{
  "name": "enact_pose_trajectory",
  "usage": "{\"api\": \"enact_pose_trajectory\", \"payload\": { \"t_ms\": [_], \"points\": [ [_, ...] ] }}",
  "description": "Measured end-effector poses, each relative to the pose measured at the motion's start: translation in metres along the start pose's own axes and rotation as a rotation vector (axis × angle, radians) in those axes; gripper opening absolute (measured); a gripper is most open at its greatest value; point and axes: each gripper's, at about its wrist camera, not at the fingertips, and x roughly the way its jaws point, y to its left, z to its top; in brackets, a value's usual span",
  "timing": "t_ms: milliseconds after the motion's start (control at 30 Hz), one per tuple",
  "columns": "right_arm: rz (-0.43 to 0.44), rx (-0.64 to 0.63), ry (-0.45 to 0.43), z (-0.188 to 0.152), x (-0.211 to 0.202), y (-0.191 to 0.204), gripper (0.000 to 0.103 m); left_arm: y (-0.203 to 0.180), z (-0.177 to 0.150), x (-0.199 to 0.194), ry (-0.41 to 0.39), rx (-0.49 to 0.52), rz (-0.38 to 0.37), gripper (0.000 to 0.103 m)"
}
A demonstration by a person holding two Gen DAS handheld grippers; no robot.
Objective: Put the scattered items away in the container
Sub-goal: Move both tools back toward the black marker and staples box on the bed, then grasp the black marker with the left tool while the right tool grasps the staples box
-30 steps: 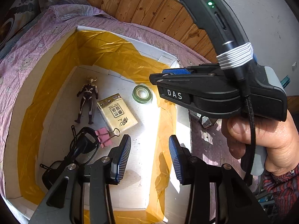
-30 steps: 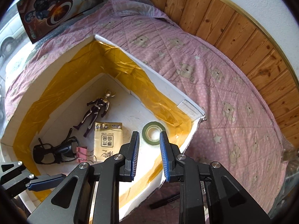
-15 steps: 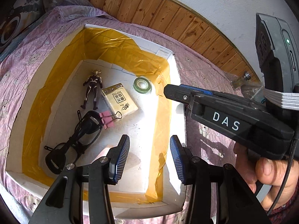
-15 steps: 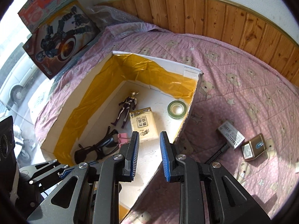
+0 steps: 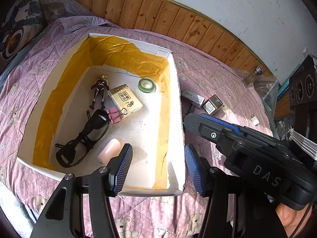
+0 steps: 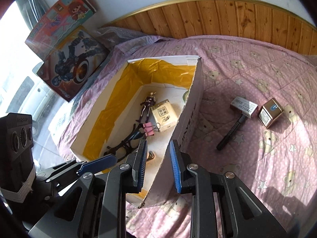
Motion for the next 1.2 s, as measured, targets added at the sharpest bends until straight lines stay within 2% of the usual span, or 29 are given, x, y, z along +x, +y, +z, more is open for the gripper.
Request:
{"api": "enact_pose_trajectory", "payload": {
  "t_ms": [367,733,1067,1200],
  "points": [
    [0.02,0.129,-0.058,-0.039,-0.041,-0.044,0.028,-0.05,-0.019,-0.007,-0.001,0.119,0.004,0.057],
    [0.036,0.279,-0.06,-0.07,-0.048,-0.1,0.028,-0.084,-0.036,0.014,0.064,0.188,0.004,0.06],
    [-0.028,0.331,-0.109,-0.052,-0.059,-0.156,0.032,-0.112,-0.009,0.055,0.097,0.19,-0.007,0.062],
    [-0.003,0.323,-0.11,-0.033,-0.053,-0.172,0.032,-0.121,0.007,0.08,0.11,0.192,-0.001,0.062]
  ]
}}
